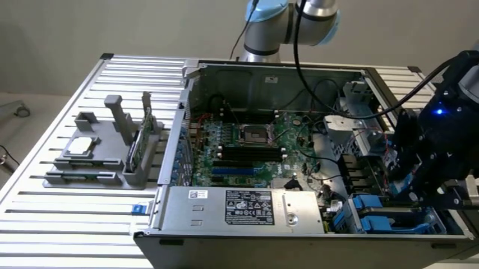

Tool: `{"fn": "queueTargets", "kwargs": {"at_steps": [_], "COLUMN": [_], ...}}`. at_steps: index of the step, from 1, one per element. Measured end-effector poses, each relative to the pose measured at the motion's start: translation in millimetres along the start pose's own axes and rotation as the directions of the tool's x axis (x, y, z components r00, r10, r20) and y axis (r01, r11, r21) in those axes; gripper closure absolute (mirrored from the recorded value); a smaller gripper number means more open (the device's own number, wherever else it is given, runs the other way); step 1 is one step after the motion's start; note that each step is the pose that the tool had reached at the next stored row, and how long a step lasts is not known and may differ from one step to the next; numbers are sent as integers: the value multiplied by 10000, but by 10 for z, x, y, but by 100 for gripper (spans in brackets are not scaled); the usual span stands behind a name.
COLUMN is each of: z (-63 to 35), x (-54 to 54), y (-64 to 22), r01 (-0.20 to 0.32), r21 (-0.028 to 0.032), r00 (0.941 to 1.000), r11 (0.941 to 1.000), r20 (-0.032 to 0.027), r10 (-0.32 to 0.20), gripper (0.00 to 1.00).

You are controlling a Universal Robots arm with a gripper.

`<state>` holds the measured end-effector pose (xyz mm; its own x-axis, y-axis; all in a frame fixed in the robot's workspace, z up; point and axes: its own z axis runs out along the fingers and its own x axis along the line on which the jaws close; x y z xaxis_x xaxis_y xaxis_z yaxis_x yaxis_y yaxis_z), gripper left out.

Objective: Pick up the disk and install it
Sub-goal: 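Insert the second disk wire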

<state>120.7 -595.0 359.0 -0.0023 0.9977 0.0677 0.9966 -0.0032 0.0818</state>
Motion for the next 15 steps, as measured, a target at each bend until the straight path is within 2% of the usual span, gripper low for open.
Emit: {"fn": "queueTargets", "kwargs": {"at_steps": [1,3,4,5,6,7,10,11,12,15], "z": [-30,-86,-114,-143,-170,-195,-245,-248,-248,-249], "x": [2,6,8,10,11,13,16,15,16,16], "y": [-7,-26,-41,-58,-79,-101,-189,-195,-195,-195], "r01": [-1,-1,-2,-2,-3,-4,-6,-7,-9,-9], "r21": [0,0,0,0,0,0,-4,-9,-20,-22], "r00": [10000,10000,10000,10000,10000,10000,10000,10000,9999,9999], "r11": [10000,10000,10000,10000,10000,10000,10000,10000,10000,10000], "r20": [-3,-7,-10,-15,-23,-33,-61,-77,-119,-120], "r10": [1,1,2,2,3,4,6,7,9,9], "gripper": [61,73,73,85,85,89,89,89,89,89]}}
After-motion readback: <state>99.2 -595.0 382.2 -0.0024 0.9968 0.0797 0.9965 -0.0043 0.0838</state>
